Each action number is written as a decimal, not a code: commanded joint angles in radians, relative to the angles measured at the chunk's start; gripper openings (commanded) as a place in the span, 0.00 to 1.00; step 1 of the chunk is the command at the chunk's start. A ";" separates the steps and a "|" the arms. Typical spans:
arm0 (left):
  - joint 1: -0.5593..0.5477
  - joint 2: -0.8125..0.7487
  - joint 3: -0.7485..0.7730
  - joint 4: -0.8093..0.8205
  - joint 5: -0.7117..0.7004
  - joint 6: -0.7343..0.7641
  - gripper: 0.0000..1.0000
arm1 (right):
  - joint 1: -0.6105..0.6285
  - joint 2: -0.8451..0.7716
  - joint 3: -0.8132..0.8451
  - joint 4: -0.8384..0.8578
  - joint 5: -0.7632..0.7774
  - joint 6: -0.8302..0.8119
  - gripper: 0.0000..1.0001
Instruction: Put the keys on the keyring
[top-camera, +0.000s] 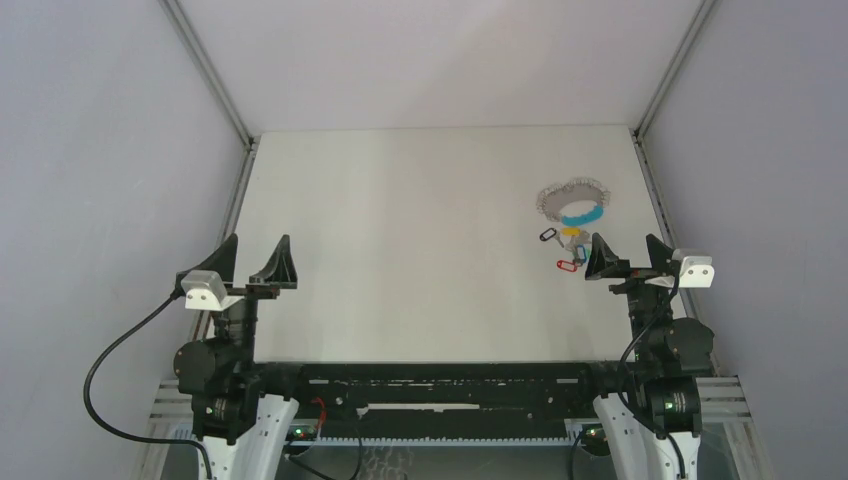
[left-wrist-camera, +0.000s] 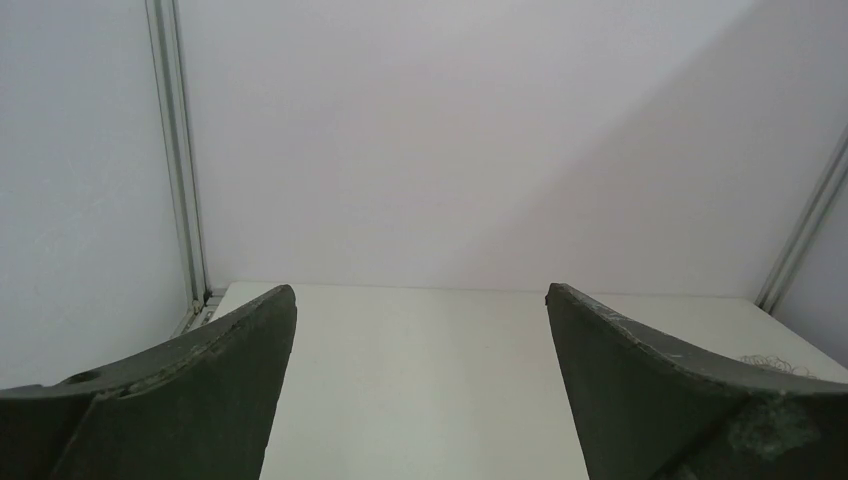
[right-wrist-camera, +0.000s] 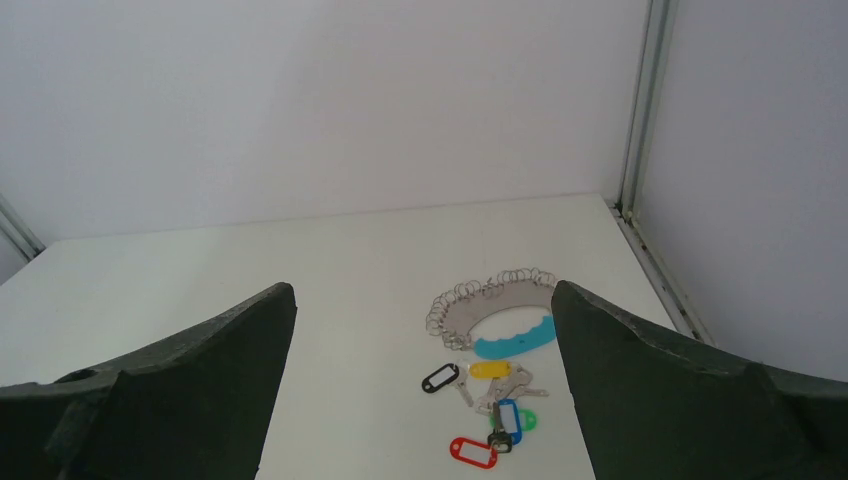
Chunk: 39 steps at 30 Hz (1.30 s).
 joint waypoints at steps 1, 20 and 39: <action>-0.005 -0.002 -0.001 0.029 0.017 0.018 1.00 | -0.009 -0.003 0.001 0.043 -0.008 0.004 1.00; -0.007 0.058 0.088 -0.143 -0.025 -0.011 1.00 | -0.014 0.269 0.105 -0.010 0.017 0.114 1.00; -0.015 0.064 0.070 -0.234 0.003 0.037 1.00 | -0.030 1.093 0.301 0.166 -0.048 0.088 0.92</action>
